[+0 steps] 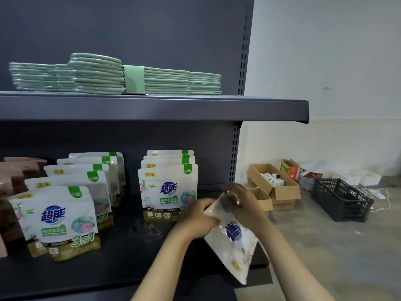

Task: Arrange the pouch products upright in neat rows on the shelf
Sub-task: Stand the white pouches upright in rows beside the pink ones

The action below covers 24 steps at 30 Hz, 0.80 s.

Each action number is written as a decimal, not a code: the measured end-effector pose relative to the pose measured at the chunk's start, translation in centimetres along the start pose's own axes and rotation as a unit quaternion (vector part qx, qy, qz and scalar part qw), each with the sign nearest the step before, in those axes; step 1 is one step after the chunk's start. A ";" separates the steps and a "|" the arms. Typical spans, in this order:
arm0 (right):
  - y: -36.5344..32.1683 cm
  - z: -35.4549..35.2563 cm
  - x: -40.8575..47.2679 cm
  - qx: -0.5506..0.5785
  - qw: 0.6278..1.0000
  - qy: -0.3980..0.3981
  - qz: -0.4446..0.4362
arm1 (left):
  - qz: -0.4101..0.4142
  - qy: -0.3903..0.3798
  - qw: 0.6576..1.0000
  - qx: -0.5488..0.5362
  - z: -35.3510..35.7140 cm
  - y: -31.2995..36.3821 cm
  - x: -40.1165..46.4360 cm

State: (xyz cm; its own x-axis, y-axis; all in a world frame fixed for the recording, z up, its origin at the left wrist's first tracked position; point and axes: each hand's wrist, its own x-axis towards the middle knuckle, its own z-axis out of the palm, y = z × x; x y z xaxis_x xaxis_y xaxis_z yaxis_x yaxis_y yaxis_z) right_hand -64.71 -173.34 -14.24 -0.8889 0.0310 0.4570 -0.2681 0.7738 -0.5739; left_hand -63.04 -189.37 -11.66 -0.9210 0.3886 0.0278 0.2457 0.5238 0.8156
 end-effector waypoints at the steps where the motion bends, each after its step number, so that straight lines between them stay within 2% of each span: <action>1: -0.5 -1.1 -0.2 0.034 0.999 0.005 -0.019 | 0.024 0.005 1.000 0.008 -0.5 0.9 0.2; 4: -2.0 -3.9 -0.8 0.066 0.997 -0.012 -0.035 | 0.077 0.040 0.995 0.057 -1.8 3.3 1.1; 9: -2.9 -5.8 -1.4 0.128 0.988 -0.078 0.029 | 0.124 0.080 0.986 0.078 -3.8 6.1 1.9; 15: -2.9 -5.2 -2.3 0.263 0.945 -0.171 0.088 | 0.162 0.057 0.975 0.140 -4.9 8.7 1.7; 18: -3.1 -4.4 -2.7 0.324 0.935 -0.108 0.099 | 0.173 0.107 0.965 0.166 -4.8 9.2 1.0; 21: -3.1 -3.5 -3.0 0.424 0.896 -0.052 0.124 | 0.176 0.229 0.945 0.151 -5.9 7.7 -0.2; 23: -3.2 -2.8 -3.0 0.496 0.855 -0.027 0.149 | 0.119 0.273 0.951 0.083 -6.5 6.0 -1.2; 24: -3.4 -2.6 -2.9 0.518 0.841 -0.022 0.156 | 0.075 0.264 0.959 0.066 -6.6 5.1 -1.8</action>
State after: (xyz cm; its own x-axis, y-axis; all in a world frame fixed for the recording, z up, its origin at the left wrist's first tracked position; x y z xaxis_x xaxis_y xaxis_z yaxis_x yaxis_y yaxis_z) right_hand -60.28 -174.43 -11.89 -0.9826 0.0900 0.1624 -0.1794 -0.2350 -0.9553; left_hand -62.16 -192.35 -3.76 -0.8882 0.0465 0.4571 0.3918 0.5963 0.7007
